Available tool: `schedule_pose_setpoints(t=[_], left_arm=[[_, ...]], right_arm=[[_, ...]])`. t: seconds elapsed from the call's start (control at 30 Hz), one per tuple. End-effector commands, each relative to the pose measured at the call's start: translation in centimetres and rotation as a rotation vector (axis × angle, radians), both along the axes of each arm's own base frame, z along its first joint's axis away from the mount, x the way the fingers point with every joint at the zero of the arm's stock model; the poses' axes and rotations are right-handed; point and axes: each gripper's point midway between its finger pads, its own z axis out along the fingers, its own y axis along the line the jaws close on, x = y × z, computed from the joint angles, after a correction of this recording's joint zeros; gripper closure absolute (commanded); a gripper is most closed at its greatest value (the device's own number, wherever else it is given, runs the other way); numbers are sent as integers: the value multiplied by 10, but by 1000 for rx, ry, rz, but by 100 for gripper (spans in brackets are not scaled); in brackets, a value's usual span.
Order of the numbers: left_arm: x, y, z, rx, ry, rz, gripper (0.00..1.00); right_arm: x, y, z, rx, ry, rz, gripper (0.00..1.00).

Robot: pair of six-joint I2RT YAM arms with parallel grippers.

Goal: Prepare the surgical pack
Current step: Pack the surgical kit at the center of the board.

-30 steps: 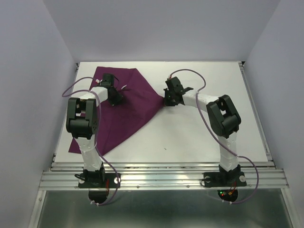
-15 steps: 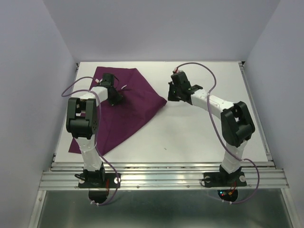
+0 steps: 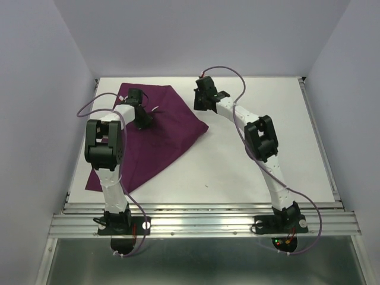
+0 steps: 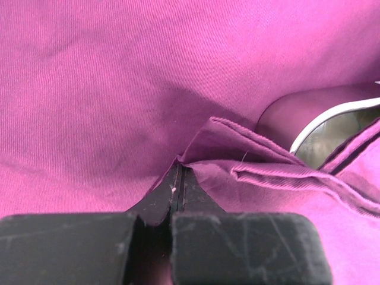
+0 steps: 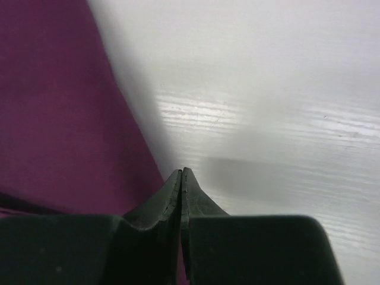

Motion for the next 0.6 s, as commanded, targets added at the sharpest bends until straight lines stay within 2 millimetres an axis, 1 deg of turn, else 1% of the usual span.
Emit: schedule_pose_setpoints(t=[0.0, 0.03, 0.07, 0.1, 0.17, 0.23, 0.27, 0.33, 0.37, 0.43, 0.5, 0.53, 0.57], left_arm=[[7, 6, -5, 31, 15, -8, 100], [8, 7, -6, 33, 17, -9, 100], [8, 6, -9, 34, 24, -12, 100], [9, 8, -8, 40, 22, -7, 100], [8, 11, -7, 53, 27, 4, 100], [6, 14, 0, 69, 14, 26, 100], [7, 17, 16, 75, -23, 40, 100], [3, 23, 30, 101, -50, 65, 100], [3, 24, 47, 105, -84, 70, 100], [-2, 29, 58, 133, -98, 84, 100], [-9, 25, 71, 148, -105, 74, 100], [-14, 23, 70, 154, -99, 64, 100], [-19, 16, 72, 150, -94, 49, 100]], right_arm=[[-2, 13, -9, 37, 54, 67, 96], [-4, 16, -16, 44, 70, 80, 96], [-5, 17, -19, 49, 75, 82, 96], [-9, 15, -29, 46, 90, 78, 96], [-14, 12, -35, 47, 97, 70, 96], [-16, 11, -35, 47, 97, 72, 96], [-17, 10, -35, 46, 95, 71, 96], [-18, 9, -34, 43, 95, 74, 96], [-19, 9, -34, 42, 97, 76, 96], [-19, 9, -36, 40, 98, 79, 96], [-19, 9, -36, 40, 98, 79, 96], [-19, 9, -38, 39, 101, 80, 96], [-19, 10, -38, 40, 101, 79, 96]])
